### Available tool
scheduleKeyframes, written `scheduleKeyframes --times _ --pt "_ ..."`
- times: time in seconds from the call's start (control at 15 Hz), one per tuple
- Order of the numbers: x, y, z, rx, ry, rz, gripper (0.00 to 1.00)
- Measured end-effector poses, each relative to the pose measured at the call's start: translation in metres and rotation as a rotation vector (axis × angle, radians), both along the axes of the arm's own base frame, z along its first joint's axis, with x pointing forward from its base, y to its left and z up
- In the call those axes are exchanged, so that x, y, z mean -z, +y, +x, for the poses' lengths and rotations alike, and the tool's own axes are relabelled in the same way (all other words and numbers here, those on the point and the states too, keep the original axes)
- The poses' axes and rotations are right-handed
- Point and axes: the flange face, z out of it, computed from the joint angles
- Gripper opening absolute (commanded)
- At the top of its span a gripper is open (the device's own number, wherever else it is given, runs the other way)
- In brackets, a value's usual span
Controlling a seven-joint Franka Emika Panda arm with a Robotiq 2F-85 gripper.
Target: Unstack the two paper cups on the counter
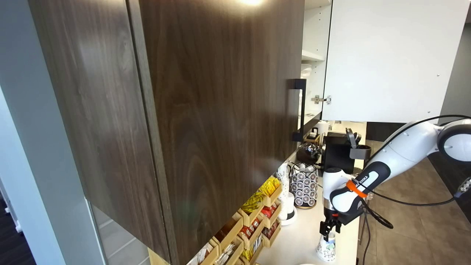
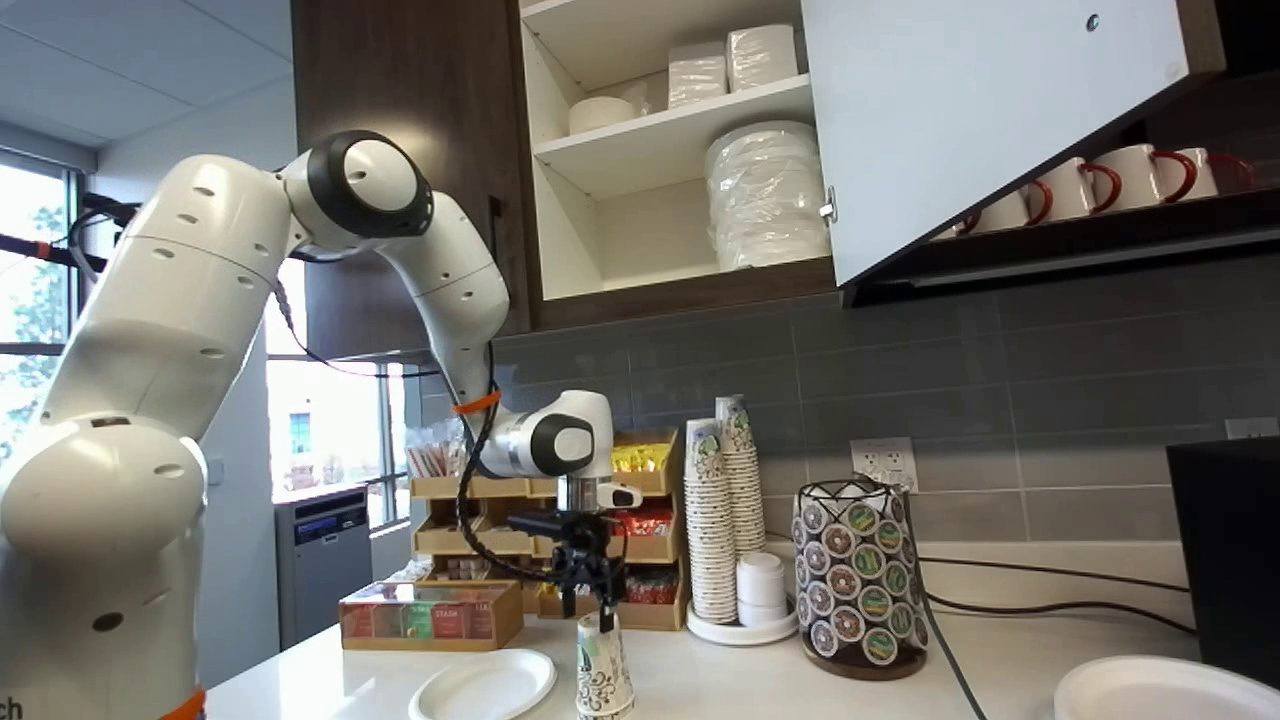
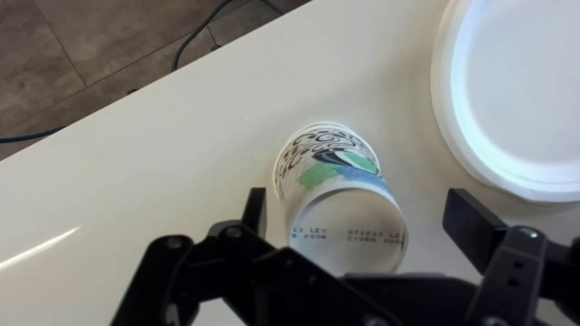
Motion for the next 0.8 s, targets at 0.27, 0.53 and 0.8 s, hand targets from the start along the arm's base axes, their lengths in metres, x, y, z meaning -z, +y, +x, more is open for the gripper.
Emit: scheduleKeyframes --times 0.27,0.53,0.8 --pt "0.0077 -0.0001 0.0014 0.021 -0.013 0.016 1.0" --pt "0.0074 -0.0014 0.0062 0.026 -0.056 0.022 1.0" --pt "0.008 -0.0028 0.0073 0.029 -0.064 0.023 1.0"
